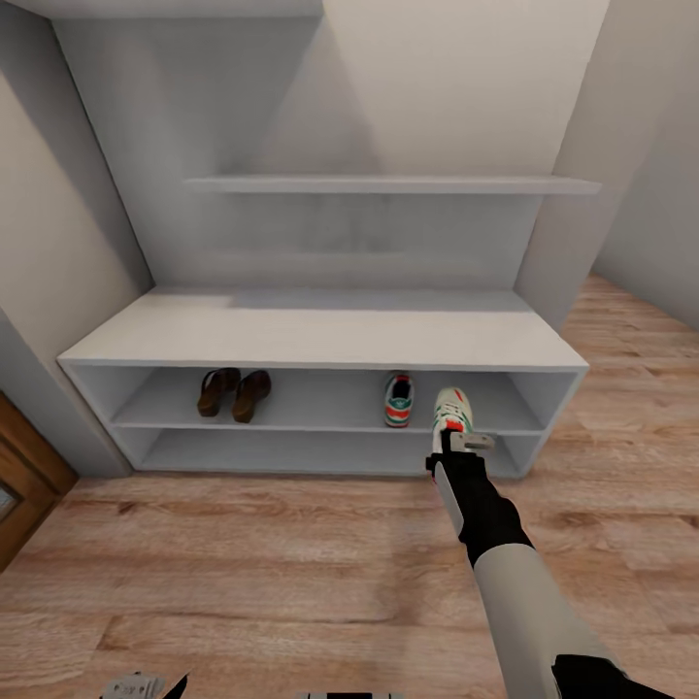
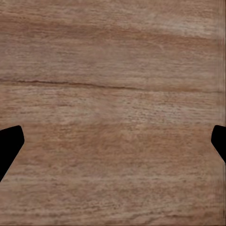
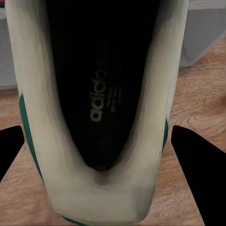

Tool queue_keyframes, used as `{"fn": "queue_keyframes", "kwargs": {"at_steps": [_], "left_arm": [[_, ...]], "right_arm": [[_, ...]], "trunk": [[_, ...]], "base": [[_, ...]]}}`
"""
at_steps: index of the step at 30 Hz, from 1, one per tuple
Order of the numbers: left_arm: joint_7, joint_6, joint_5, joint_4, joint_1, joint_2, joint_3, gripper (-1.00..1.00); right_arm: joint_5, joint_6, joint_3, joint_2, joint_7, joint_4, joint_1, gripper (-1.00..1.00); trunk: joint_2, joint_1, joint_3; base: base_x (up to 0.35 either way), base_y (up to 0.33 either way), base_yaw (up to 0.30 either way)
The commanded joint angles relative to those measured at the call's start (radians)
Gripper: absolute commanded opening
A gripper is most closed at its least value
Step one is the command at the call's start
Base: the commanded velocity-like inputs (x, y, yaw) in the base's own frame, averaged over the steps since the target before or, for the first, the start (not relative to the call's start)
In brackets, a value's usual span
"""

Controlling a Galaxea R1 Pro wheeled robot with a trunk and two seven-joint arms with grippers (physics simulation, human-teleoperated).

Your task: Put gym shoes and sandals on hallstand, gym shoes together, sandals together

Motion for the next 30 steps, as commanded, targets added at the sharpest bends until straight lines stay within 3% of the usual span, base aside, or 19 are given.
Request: {"fn": "queue_keyframes", "kwargs": {"at_steps": [1, 14, 24, 30], "left_arm": [[-0.010, 0.003, 0.010, 0.001, -0.001, 0.000, -0.003, 1.00], [-0.009, 0.003, 0.011, 0.002, 0.000, 0.001, -0.015, 1.00], [-0.009, 0.002, 0.011, 0.002, 0.000, 0.001, -0.015, 1.00], [-0.009, 0.001, 0.011, 0.002, 0.000, 0.001, -0.015, 1.00]], "right_arm": [[0.009, 0.007, -0.003, 0.001, 0.004, -0.001, 0.000, -1.00], [0.008, 0.006, 0.002, 0.001, 0.010, 0.000, 0.000, -1.00], [0.006, 0.006, 0.036, 0.001, 0.014, 0.000, 0.000, -1.00], [0.008, 0.006, 0.035, 0.001, 0.115, 0.001, 0.000, -1.00]], "trunk": [[0.000, 0.000, -0.001], [0.000, 0.000, -0.001], [0.000, 0.000, -0.001], [0.000, 0.000, -0.001]], "base": [[0.197, -0.136, 0.000], [0.090, -0.057, 0.000], [0.000, 0.000, 0.000], [0.000, 0.000, 0.000]]}}
